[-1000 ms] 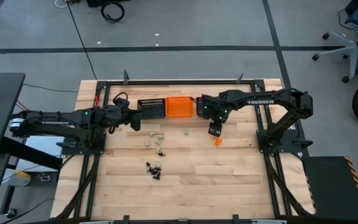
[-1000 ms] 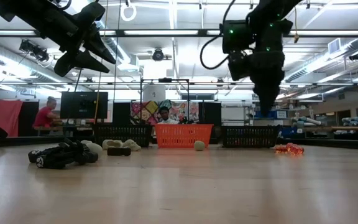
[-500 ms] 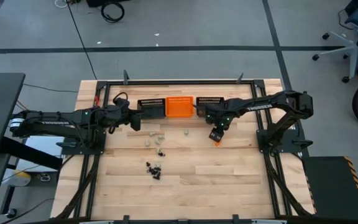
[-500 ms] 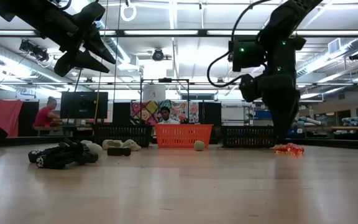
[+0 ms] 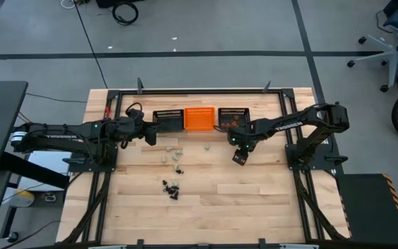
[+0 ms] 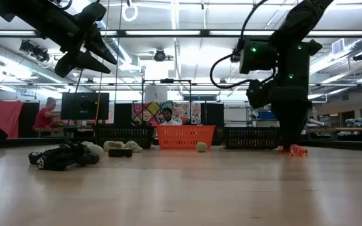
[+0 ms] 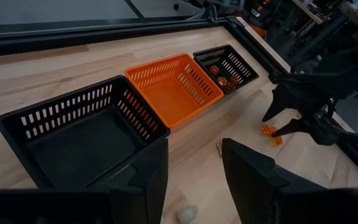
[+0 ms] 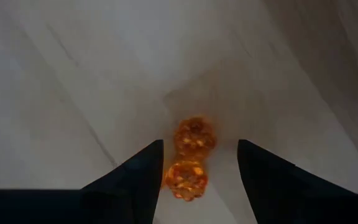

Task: Sort Halloween decoration
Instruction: Put the orange pumpkin toy into the right black bin

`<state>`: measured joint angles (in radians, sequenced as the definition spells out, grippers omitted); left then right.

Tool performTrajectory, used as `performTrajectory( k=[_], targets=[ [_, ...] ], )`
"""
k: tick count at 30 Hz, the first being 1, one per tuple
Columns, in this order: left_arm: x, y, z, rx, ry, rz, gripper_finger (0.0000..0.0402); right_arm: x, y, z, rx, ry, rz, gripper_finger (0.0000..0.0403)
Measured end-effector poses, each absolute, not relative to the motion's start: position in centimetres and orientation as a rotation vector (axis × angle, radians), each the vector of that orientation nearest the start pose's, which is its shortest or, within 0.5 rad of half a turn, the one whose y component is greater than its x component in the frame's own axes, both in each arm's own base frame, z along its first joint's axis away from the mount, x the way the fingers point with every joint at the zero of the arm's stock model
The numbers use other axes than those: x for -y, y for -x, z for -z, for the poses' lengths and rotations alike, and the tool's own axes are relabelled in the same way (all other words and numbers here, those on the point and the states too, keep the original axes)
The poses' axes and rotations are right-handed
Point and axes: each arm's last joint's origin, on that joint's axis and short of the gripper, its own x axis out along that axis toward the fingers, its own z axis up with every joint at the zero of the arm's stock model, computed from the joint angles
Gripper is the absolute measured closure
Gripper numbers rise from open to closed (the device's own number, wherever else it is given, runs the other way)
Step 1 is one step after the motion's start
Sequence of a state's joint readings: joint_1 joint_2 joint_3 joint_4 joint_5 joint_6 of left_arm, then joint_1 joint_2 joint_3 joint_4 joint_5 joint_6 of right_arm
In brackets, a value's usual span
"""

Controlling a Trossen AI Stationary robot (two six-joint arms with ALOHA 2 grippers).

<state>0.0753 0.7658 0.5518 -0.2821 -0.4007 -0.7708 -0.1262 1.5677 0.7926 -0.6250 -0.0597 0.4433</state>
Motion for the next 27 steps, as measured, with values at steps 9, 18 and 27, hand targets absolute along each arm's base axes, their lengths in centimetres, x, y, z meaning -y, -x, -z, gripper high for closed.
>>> performTrajectory(
  k=[9, 18, 27],
  targets=[
    [-2.37, -16.36, -24.81, -0.288, 0.659, -0.629, 0.0244, 2.58, -24.71, -13.32, -1.312, -0.44, 0.393, 0.0204],
    [-2.37, -16.36, -24.81, -0.288, 0.659, -0.629, 0.0244, 2.66, -24.86, -13.26, -1.298, -0.405, 0.389, 0.0232],
    [-2.37, -16.36, -24.81, -0.288, 0.659, -0.63, 0.0244, 2.67, -24.93, -13.27, -1.296, -0.383, 0.366, 0.0309]
  ],
)
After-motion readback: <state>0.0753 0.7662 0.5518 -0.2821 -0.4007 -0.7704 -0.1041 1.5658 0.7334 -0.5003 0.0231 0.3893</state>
